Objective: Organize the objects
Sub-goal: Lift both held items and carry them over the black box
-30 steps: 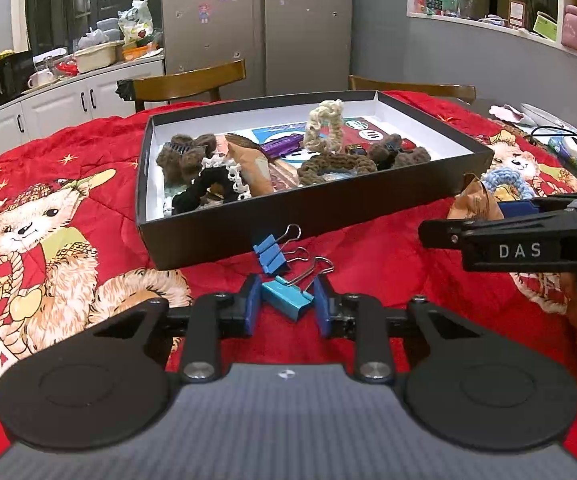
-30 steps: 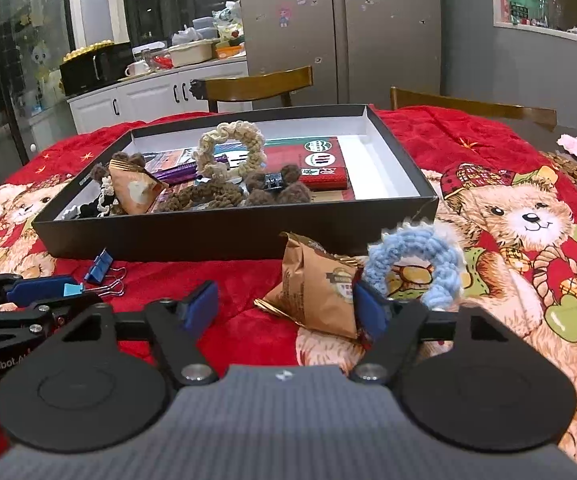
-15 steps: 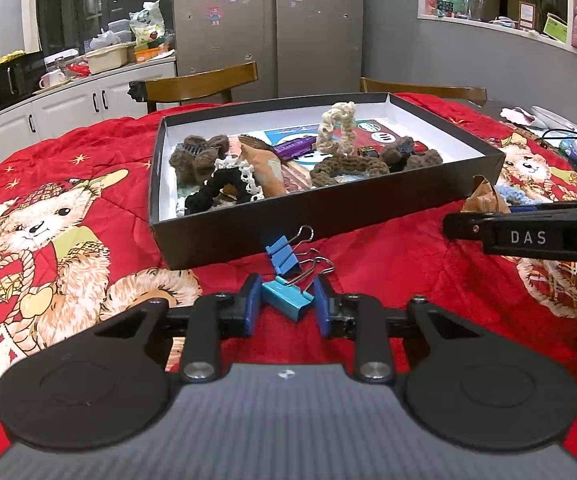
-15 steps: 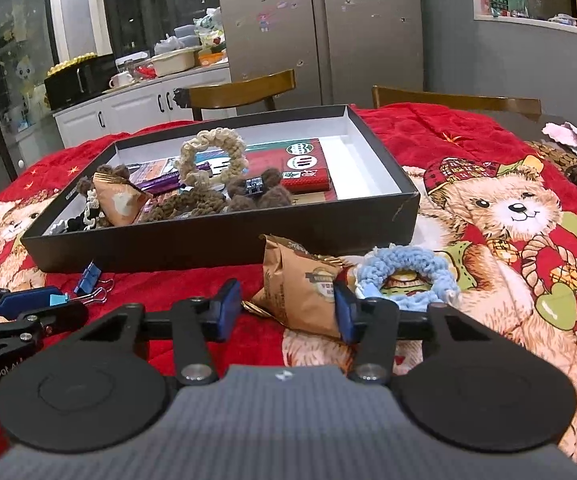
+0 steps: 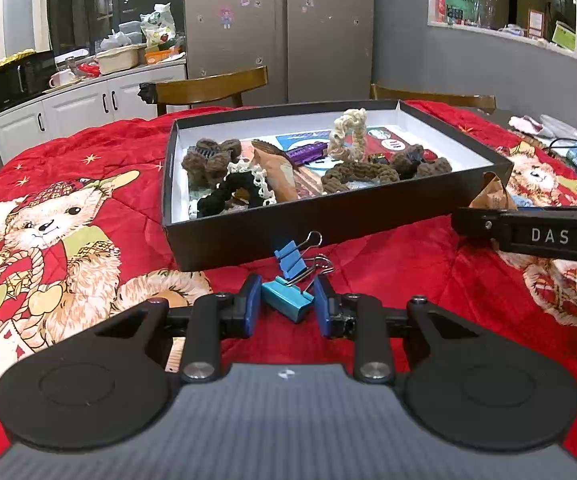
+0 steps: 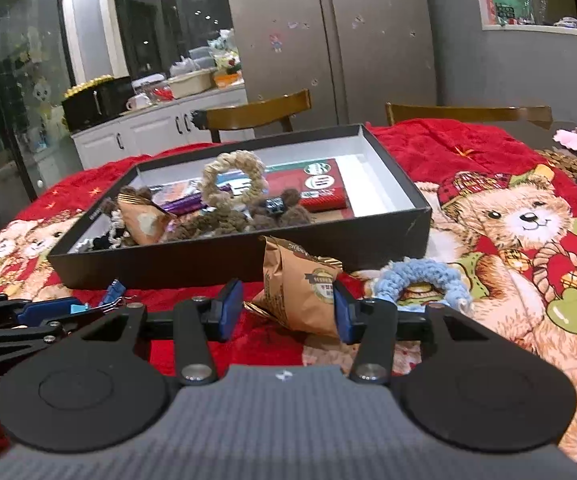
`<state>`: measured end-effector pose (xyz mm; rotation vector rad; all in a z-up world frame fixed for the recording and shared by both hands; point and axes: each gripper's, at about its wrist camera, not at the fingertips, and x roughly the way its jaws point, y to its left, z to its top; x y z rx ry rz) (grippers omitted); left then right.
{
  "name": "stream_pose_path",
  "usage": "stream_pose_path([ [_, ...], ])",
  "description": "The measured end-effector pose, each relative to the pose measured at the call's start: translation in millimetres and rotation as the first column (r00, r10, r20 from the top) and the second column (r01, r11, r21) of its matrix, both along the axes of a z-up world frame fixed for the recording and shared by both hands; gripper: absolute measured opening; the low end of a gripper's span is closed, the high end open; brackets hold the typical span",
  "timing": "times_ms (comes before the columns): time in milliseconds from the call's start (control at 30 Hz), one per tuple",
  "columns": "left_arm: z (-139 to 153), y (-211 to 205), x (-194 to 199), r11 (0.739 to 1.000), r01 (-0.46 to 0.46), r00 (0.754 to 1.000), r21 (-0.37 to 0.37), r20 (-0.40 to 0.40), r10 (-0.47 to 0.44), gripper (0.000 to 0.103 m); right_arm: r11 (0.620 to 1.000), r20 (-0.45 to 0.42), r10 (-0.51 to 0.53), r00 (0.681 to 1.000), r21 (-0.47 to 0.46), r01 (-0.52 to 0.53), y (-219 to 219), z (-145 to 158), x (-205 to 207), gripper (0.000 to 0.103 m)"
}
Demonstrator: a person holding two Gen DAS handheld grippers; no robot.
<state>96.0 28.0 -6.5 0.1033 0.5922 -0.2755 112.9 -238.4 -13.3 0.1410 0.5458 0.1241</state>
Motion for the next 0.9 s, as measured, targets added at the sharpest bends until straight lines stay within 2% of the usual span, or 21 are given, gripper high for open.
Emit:
stream_pose_path([
  [267,5,4,-9,0.997,0.048,0.998,-0.059,0.051,-0.045,0.033,1.000,-0.002,-0.001,1.000,0.029,0.001,-2,0,0,0.051],
  [400,6,0,-14,0.996,0.074,0.995,-0.048,0.077,-0.070,0.033,0.999,0.006,0.005,1.000,0.033,-0.005,-2,0,-1,0.051],
  [633,6,2,-13,0.997,0.062,0.996,-0.055,0.075,-0.058,0.033,0.999,0.018,0.016,1.000,0.043,-0.017,-2,2,-3,0.051],
  [900,14,5,-18,0.996,0.050,0.993,-0.072,0.115,-0.041,0.033,0.998,0.045,0.014,0.999,0.056,-0.017,-3,12,-5,0.050],
])
